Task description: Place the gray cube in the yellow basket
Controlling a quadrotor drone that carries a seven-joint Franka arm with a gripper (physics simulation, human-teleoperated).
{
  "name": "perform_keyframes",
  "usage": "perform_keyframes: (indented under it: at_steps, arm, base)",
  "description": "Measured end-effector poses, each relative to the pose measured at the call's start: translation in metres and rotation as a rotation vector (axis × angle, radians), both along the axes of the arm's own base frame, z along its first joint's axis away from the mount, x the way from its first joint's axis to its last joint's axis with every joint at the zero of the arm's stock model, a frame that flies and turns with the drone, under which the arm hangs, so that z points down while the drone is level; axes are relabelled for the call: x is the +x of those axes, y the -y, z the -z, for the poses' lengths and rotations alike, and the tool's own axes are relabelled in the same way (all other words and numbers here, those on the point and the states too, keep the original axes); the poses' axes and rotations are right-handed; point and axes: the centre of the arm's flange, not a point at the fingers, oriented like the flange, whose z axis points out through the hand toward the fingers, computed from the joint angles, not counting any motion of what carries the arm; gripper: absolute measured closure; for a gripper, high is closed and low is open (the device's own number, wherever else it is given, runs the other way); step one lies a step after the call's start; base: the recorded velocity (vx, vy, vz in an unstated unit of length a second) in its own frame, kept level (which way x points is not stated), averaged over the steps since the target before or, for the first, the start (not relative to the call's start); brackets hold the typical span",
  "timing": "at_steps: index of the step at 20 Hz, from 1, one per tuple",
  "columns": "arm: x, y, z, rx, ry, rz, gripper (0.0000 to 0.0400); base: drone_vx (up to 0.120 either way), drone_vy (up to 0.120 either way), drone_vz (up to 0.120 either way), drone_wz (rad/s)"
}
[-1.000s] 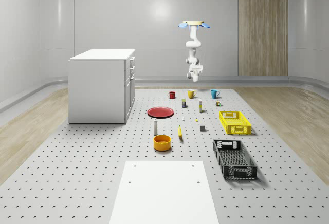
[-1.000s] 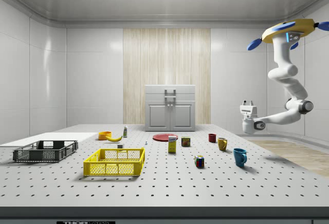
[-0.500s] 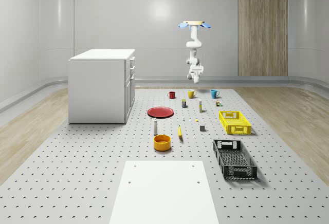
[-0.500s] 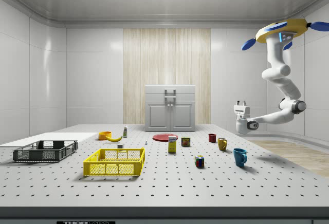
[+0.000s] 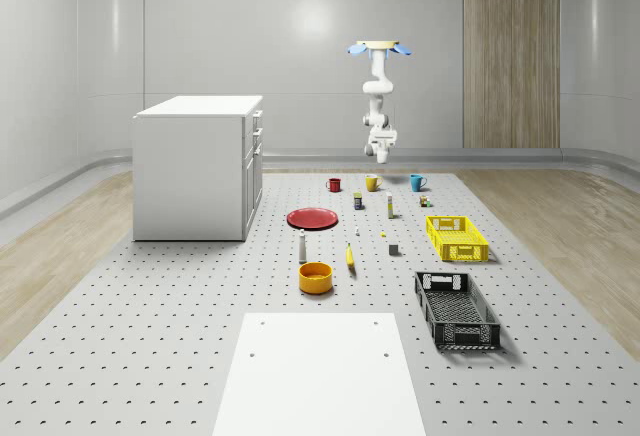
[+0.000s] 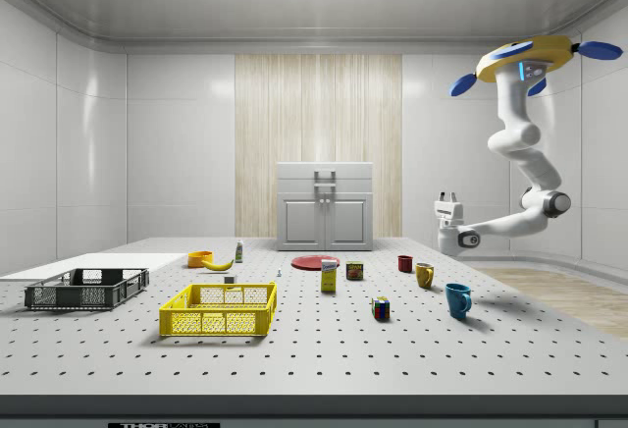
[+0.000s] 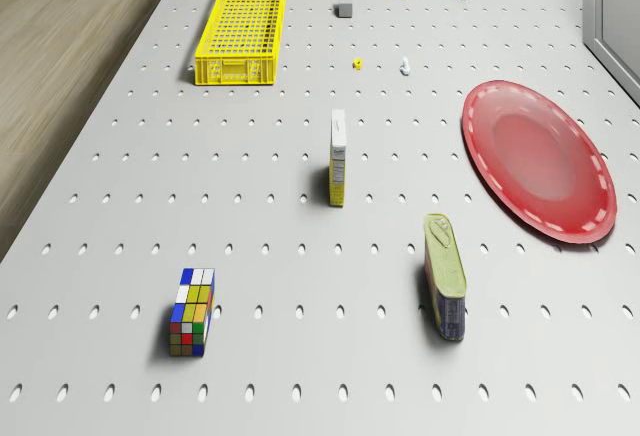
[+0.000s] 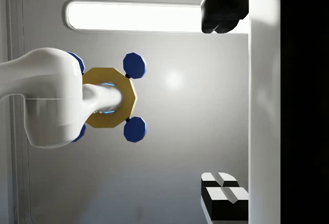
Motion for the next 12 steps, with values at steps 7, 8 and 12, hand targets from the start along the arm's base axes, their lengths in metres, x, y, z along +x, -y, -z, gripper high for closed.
perform_keyframes:
  at_steps: [7,8,12]
  arm:
    - [-0.001,-0.008,0.001,-0.076,0.005,0.002,0.0]
    - [-0.001,-0.01,0.001,-0.096,0.006,0.003,0.0]
    - [-0.001,-0.022,0.003,-0.221,0.009,0.006,0.0]
  base:
    - [0.12,0.0,0.0,0.0]
    - [0.12,0.0,0.0,0.0]
    - [0.12,0.0,0.0,0.0]
